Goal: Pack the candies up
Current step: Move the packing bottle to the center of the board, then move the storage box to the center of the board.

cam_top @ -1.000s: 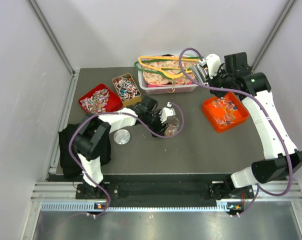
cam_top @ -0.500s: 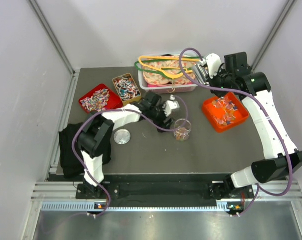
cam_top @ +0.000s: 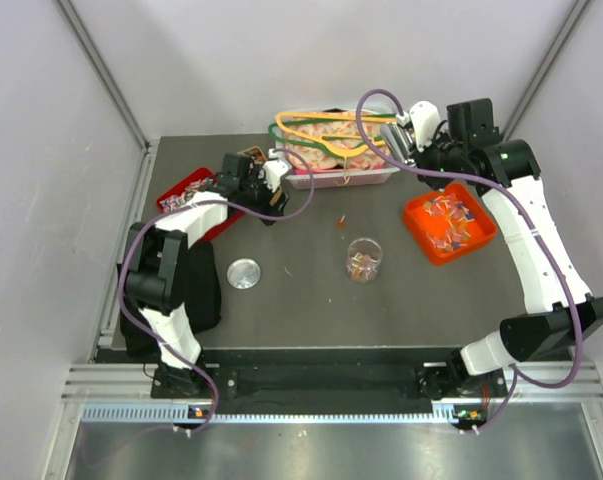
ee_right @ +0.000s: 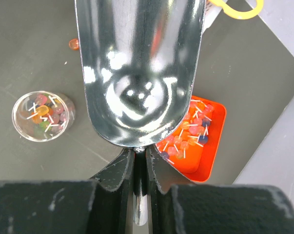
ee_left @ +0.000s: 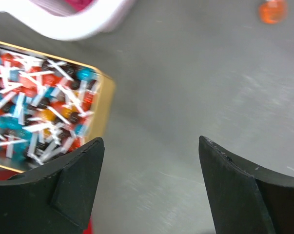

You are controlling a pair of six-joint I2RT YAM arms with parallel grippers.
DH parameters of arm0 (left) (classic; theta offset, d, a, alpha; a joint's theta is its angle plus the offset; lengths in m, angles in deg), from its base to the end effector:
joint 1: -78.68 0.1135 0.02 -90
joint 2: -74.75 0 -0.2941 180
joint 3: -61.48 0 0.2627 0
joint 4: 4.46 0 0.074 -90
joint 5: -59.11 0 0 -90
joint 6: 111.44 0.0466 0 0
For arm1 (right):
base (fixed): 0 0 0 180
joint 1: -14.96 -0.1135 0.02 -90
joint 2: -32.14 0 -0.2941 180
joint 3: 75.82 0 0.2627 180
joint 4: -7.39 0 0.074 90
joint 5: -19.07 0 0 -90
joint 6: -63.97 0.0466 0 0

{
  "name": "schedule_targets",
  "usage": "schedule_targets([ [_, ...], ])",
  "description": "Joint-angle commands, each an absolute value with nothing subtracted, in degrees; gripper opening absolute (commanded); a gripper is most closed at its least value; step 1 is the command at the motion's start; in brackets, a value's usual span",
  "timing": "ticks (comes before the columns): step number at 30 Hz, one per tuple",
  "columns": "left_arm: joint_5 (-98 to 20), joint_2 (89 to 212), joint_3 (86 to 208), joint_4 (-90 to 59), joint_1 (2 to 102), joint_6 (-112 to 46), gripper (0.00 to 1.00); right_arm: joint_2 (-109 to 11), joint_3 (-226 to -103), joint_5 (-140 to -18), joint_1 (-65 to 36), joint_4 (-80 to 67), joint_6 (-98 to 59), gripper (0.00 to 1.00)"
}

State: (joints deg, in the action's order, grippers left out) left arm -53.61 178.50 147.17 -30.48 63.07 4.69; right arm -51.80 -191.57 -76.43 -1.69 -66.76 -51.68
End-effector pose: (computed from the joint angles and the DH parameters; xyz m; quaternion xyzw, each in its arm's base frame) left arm 0.4032 -0.1313 0.2364 0.3934 0.8161 -0.1455 0.3975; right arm 0.2873 0.0906 0.4633 -0.3477 0.8452 0.0121 0.4058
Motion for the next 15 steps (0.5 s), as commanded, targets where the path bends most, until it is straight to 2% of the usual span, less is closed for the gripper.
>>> schedule_targets([
  [1,-51.20,183.29,152.11,-24.17,64.27,7.47,0.81,-51.71,-193.79,-77.61,-2.62,-65.58,-50.82,0.00],
  [8,-49.26,187.34,156.94,-20.91,65.50,8.18,0.79,-50.74,-192.30,-76.38,-2.62,-65.49,-51.52,0.00],
  [15,-48.38,189.36,157.48,-23.19,66.03,10.46,0.66,-50.65,-192.03,-76.29,-2.62,-65.05,-51.43,0.00],
])
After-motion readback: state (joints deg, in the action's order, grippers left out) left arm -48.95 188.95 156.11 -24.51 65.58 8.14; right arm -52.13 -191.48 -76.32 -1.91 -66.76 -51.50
